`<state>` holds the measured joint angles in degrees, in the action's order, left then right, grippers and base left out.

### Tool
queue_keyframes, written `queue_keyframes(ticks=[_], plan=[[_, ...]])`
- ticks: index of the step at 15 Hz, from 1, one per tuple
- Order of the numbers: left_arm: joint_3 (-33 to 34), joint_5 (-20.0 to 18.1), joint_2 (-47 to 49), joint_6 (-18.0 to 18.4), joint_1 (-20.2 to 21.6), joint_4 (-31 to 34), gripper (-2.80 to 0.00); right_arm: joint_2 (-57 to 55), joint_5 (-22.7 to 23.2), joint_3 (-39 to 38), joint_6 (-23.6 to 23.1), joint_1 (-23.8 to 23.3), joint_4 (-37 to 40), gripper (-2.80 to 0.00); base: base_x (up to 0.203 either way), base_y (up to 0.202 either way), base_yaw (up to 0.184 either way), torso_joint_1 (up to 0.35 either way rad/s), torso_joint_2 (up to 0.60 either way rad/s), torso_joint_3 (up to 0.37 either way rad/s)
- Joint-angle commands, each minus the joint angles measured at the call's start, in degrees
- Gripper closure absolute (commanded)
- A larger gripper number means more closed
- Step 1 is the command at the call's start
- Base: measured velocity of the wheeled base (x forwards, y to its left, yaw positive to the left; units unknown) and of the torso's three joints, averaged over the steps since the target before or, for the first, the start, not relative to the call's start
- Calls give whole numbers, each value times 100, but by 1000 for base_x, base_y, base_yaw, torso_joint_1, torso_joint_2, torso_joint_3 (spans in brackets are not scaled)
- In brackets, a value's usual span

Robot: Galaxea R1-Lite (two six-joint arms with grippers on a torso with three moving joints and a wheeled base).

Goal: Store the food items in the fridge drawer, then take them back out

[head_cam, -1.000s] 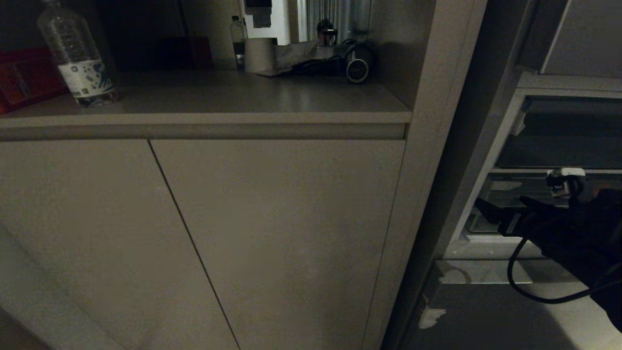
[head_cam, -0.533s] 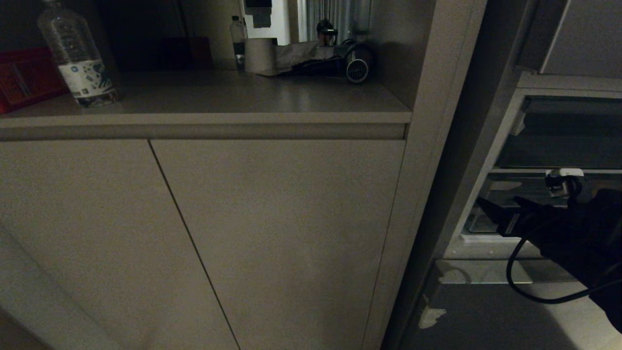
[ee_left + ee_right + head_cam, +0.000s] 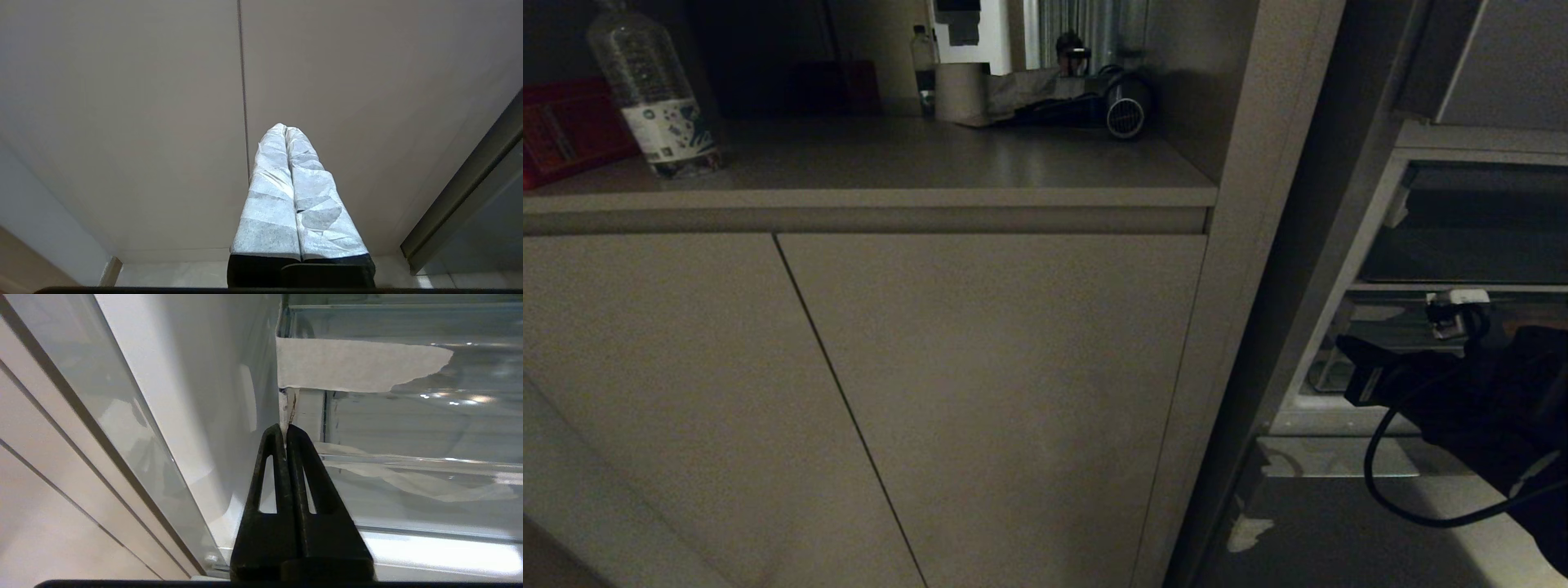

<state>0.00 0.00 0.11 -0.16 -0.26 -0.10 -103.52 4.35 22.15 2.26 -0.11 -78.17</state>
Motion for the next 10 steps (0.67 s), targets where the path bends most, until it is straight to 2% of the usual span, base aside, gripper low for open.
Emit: queue_keyframes(ticks=[1,6,10], plan=[[0,0,7,-2,9,1,0,8,-14,-35,3,46,-49,0,0,0,0,0,0,0],[0,0,7,-2,9,1,0,207,-50,-227,3,40,-49,0,0,0,0,0,0,0],[0,0,7,-2,9,1,0,911,-50,-819,-5,37,-49,0,0,0,0,0,0,0]])
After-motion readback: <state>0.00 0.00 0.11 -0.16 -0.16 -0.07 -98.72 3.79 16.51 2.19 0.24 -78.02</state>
